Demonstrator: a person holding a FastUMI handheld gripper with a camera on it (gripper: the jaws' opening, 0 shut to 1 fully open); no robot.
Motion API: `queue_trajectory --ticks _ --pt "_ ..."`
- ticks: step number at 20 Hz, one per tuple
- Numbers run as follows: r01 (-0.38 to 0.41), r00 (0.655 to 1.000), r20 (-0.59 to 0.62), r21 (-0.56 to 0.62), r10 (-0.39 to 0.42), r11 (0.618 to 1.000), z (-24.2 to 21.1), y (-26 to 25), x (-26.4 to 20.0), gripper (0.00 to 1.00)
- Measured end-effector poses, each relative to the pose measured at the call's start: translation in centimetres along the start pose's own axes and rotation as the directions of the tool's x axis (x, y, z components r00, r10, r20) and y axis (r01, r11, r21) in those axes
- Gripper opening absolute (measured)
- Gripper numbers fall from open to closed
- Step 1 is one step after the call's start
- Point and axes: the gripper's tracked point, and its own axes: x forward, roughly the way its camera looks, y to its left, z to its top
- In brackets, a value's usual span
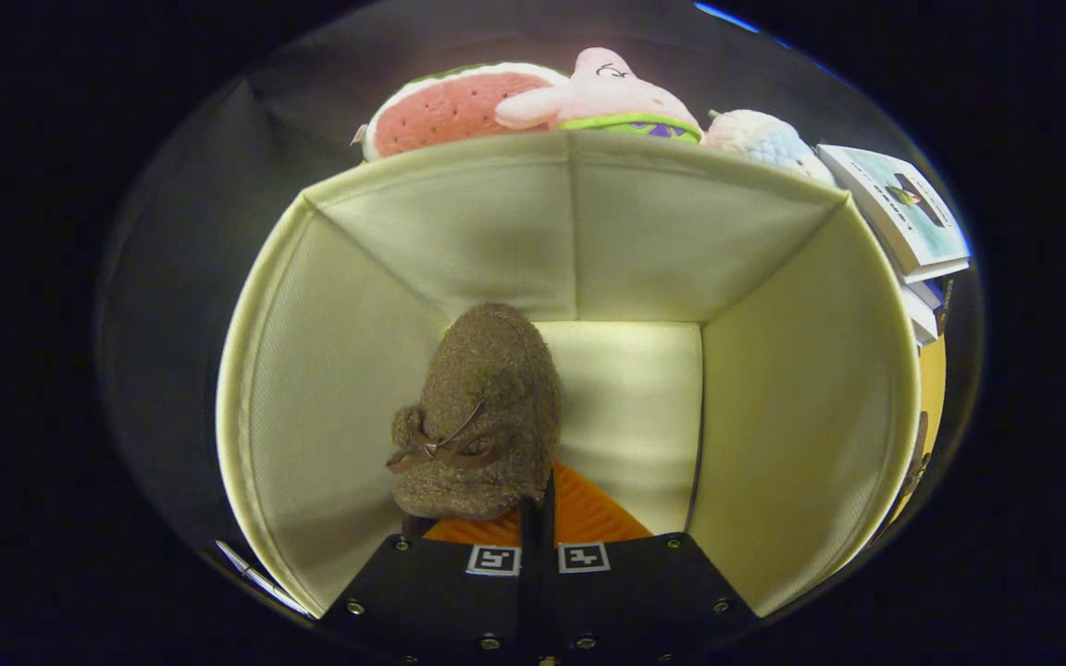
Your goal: Open the storage box then place both shoes into the box .Put the left shoe in first, then the right shoe, with the right side of both shoes facing outward in a uniform manner.
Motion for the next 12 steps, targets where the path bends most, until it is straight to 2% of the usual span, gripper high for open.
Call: queue_trajectory --ticks 1,5,6,7,8,12 --pt "-0.008 1.000 -0.015 -0.003 0.008 1.000 -0.4 0.1 0.2 0.01" --pt "-0.034 0.999 -0.030 -0.079 0.031 0.996 -1.3 0.0 -0.8 0.19" --pt "-0.042 0.999 -0.010 -0.083 0.041 0.996 -0.9 0.1 -1.7 0.37" --pt "-0.053 0.998 0.012 -0.089 0.054 0.995 -0.4 0.1 -3.0 0.47" --pt "-0.066 0.997 0.036 -0.096 0.069 0.993 0.0 0.1 -3.9 0.63" --pt "-0.158 0.979 0.119 -0.086 0.168 0.984 1.6 0.9 -8.4 0.65"
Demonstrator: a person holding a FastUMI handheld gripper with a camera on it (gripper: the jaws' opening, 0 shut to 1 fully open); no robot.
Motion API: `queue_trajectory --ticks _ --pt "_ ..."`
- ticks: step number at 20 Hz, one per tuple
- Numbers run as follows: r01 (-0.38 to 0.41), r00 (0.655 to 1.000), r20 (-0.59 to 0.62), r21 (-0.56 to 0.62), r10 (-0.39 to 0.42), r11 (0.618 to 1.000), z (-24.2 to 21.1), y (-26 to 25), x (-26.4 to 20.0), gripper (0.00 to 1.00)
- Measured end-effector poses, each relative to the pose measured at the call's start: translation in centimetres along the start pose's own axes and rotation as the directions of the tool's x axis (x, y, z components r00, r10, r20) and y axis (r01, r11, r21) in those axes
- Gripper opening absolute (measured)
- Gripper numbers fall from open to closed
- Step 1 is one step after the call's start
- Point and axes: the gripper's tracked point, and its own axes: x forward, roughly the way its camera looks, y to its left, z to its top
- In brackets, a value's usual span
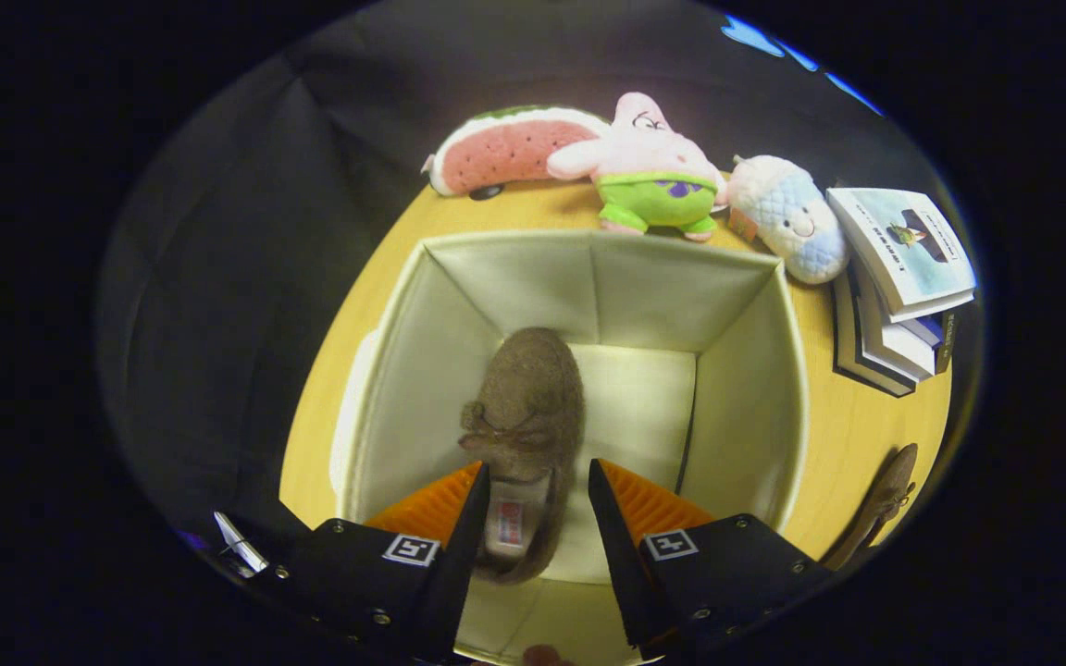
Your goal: Open the storage box then place both shoes into the box .Put the left shoe in first, then the right shoe, with the right side of both shoes facing outward in a uniform manner.
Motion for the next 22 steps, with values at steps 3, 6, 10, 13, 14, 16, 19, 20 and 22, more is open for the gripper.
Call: queue_trajectory --ticks 3,6,10,13,14,16,19,20,22 --pt "-0.057 0.997 0.050 0.012 0.056 0.998 1.3 -0.2 -3.4 0.66" --pt "-0.089 0.987 0.134 -0.003 0.089 0.996 2.1 -2.1 -7.3 0.66" --pt "-0.105 0.967 0.228 -0.037 0.110 0.994 1.7 -6.5 -11.6 0.65" --pt "-0.100 0.960 0.261 -0.008 0.099 0.995 0.8 -10.6 -13.1 0.66" --pt "-0.097 0.960 0.266 0.009 0.091 0.995 0.5 -12.1 -13.6 0.66" --pt "-0.077 0.959 0.278 0.045 0.061 0.996 -0.4 -15.4 -14.4 0.65" --pt "-0.029 0.953 0.304 0.070 0.007 0.997 -2.1 -20.4 -15.9 0.66" --pt "-0.016 0.953 0.302 0.085 -0.011 0.996 -2.9 -22.1 -16.3 0.66" --pt "-0.005 0.950 0.311 0.127 -0.035 0.992 -3.8 -24.9 -17.3 0.66"
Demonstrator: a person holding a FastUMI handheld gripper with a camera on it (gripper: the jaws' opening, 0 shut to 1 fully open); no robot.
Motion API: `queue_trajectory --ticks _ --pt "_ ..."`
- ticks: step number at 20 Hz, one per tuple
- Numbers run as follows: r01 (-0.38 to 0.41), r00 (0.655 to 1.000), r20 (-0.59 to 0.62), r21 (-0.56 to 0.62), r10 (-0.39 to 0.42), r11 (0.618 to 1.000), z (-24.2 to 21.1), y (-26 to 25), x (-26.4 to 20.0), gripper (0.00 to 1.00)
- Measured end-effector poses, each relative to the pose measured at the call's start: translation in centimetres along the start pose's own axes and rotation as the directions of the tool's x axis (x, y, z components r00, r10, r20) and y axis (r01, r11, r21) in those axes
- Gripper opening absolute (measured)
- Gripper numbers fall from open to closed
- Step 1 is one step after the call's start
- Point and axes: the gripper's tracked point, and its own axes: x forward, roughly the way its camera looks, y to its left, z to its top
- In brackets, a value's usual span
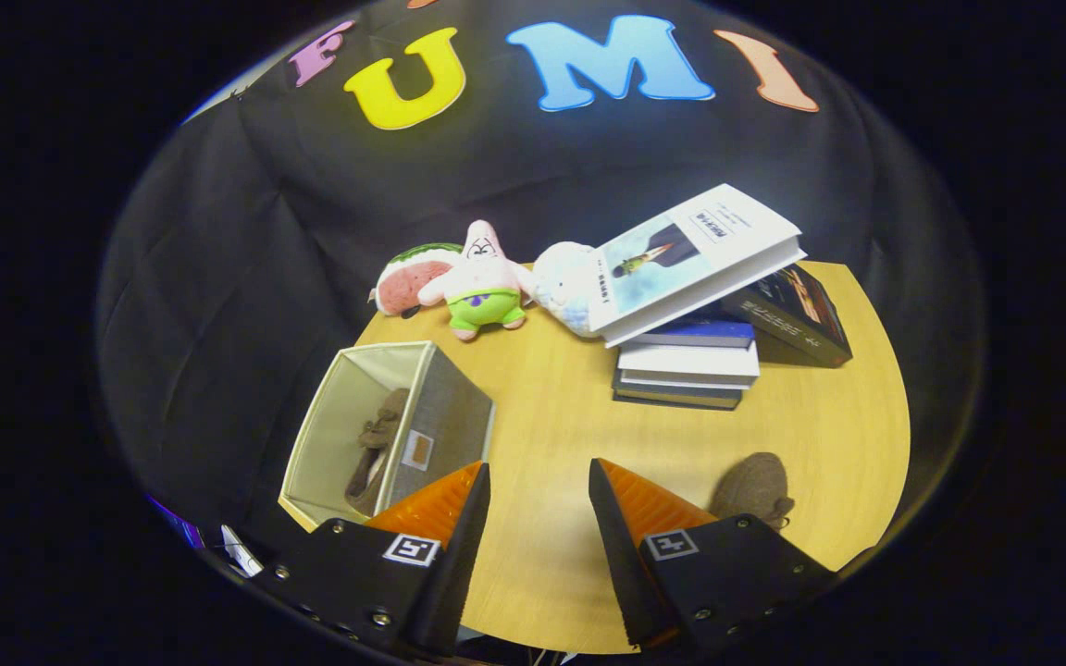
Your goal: Open the storage box then place both shoes into the box .Put the left shoe in first, then the right shoe, with the right side of both shoes facing outward in a uniform manner.
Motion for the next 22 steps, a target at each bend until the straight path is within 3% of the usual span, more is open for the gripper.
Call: queue_trajectory --ticks 7,15,22 --pt "0.142 0.990 -0.016 0.044 -0.142 0.989 -4.2 -10.6 -2.7 0.66" --pt "0.207 0.969 -0.152 0.081 -0.193 0.975 -11.6 -18.3 -2.4 0.66" --pt "0.232 0.937 -0.281 0.052 -0.209 0.971 -15.3 -21.6 2.2 0.66"
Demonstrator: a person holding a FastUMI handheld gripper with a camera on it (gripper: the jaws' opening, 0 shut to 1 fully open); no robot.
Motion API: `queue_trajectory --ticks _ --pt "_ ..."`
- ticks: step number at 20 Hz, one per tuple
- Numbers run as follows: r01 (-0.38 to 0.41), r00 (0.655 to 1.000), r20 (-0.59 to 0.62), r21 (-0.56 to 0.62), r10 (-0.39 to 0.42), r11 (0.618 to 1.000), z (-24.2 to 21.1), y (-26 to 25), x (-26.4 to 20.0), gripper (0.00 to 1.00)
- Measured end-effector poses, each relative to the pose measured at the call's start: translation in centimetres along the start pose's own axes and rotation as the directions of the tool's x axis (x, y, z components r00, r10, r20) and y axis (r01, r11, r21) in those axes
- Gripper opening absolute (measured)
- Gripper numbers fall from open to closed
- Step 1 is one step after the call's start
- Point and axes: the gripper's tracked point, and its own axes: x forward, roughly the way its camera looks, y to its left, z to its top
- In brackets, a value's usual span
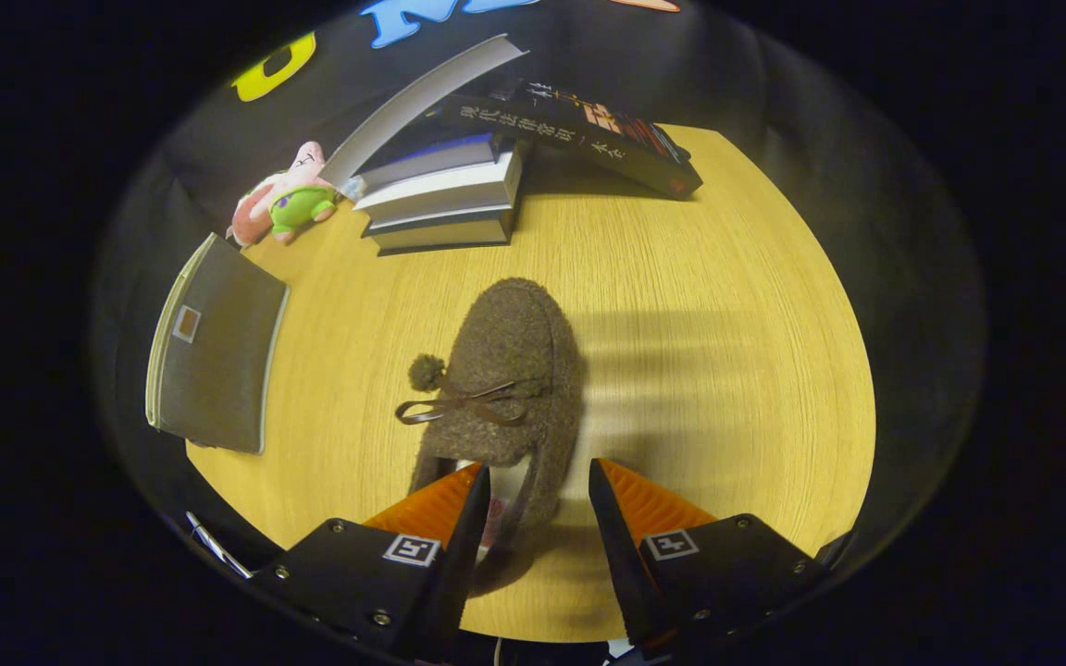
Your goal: Open the storage box then place both shoes into the box .Put the left shoe in first, then the right shoe, with the right side of both shoes facing outward in a uniform manner.
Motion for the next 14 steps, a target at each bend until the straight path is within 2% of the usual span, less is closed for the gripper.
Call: queue_trajectory --ticks 2,5,6,7,8,9,10,14 --pt "0.022 1.000 -0.010 0.012 -0.022 1.000 0.8 -0.7 1.5 0.66" --pt "-0.031 0.999 -0.032 0.049 0.032 0.998 1.1 0.3 2.5 0.61" --pt "-0.033 0.999 -0.031 0.031 0.034 0.999 1.3 0.3 2.4 0.33" --pt "-0.020 1.000 -0.020 0.020 0.020 1.000 1.6 -0.3 2.1 0.34" --pt "0.012 1.000 -0.005 0.022 -0.012 1.000 1.5 -0.7 3.8 0.16" --pt "0.024 1.000 0.002 0.034 -0.024 0.999 2.1 -1.1 1.9 0.16" --pt "0.021 1.000 -0.012 0.029 -0.021 0.999 1.6 -0.8 1.9 0.01" --pt "-0.035 0.999 0.012 0.083 0.034 0.996 3.2 2.2 -0.5 0.01"
